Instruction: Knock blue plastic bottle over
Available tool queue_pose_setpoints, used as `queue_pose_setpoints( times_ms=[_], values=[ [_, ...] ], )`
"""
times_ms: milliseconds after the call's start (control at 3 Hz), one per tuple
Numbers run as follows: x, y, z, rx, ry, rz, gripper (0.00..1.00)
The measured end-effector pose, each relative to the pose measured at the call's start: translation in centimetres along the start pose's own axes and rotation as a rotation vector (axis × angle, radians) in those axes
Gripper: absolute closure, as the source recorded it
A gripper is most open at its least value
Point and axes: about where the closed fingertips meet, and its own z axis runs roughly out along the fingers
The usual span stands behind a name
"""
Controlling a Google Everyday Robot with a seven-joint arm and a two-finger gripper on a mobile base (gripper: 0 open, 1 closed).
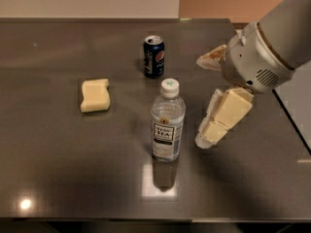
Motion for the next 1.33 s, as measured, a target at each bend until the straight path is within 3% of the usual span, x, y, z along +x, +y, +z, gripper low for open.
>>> queue_pose_setpoints(
  times_ms=[333,1000,1333],
  values=[
    [-2.0,1.3,0.8,-0.029,-0.093,-0.001,0.00],
    [-3.2,1.4,2.9,-0.041,-0.171,0.005,0.00],
    [-3.3,0.9,3.6,-0.048,-0.192,0.011,0.18]
  ],
)
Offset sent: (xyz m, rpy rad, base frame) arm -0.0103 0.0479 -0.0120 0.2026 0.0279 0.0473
